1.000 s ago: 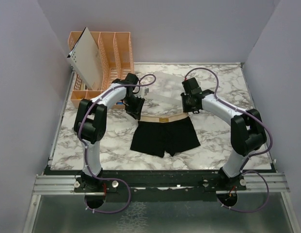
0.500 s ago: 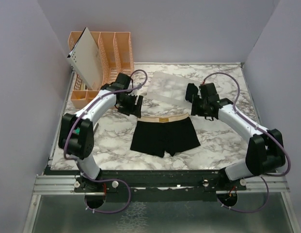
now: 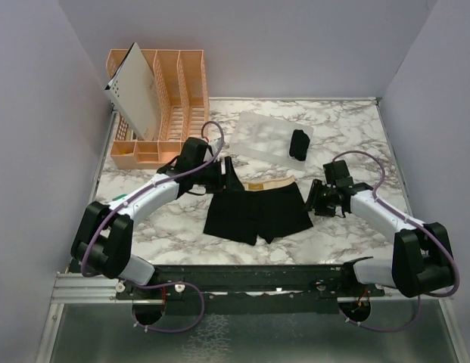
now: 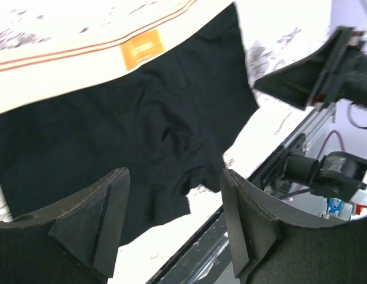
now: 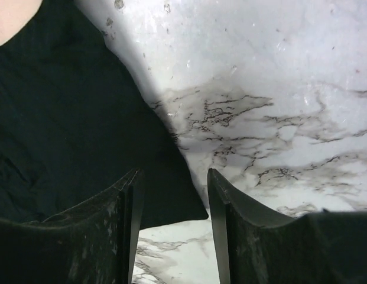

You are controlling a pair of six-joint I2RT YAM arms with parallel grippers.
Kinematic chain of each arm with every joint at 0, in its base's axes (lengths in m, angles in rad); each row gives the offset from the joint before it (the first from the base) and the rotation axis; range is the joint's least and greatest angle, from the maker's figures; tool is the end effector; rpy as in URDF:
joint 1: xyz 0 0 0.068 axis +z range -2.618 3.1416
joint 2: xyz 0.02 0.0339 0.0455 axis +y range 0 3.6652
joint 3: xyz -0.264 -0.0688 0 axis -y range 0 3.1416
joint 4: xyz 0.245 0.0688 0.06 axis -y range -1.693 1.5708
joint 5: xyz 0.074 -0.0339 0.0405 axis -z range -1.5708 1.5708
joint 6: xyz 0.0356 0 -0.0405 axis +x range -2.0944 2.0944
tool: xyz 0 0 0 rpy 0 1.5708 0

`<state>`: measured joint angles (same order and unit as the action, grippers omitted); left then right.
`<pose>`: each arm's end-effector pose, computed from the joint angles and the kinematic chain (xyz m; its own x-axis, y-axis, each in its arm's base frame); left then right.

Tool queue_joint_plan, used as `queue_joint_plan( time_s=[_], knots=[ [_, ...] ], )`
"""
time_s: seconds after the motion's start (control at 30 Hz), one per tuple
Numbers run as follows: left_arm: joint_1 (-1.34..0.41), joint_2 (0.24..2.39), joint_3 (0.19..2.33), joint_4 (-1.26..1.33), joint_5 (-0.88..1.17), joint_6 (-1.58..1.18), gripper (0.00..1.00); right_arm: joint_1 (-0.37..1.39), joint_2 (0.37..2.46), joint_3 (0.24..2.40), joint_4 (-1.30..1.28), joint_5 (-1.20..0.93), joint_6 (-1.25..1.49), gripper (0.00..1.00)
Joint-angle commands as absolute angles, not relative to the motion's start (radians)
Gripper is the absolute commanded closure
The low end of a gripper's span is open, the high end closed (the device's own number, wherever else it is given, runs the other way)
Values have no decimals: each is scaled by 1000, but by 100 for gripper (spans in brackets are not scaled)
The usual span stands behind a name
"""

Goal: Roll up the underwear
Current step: Fold the underwear at the center of the board.

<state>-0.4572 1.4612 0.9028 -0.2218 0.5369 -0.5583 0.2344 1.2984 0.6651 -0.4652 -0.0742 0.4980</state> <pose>0.2657 -0.1510 0.2234 -0.9091 -0.0601 -0.4123 0.2640 0.6823 -0.6817 0.2248 0.0564 0.1736 -0.8873 0.2779 -0.3681 0.1814 0.9441 0.2753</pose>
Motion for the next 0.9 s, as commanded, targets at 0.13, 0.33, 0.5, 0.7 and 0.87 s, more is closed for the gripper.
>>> queue_joint_plan(
  time_s=[0.13,0.33,0.5,0.7,0.87],
  knots=[
    [-582,1592,1127,-173,440,-643,33,230,1241,615,-484,-94,563,53],
    [-660,1815,1438,-353,350,-610,37,230,1228,606,-504,-101,542,57],
    [-700,1948,1609,-425,305,-627,41,230,1252,592,-507,-114,549,60],
    [-703,1904,1549,-426,223,-608,38,230,1183,595,-517,-77,555,59],
    [-700,1858,1487,-412,212,-613,38,230,1212,588,-510,-106,549,57]
  ],
)
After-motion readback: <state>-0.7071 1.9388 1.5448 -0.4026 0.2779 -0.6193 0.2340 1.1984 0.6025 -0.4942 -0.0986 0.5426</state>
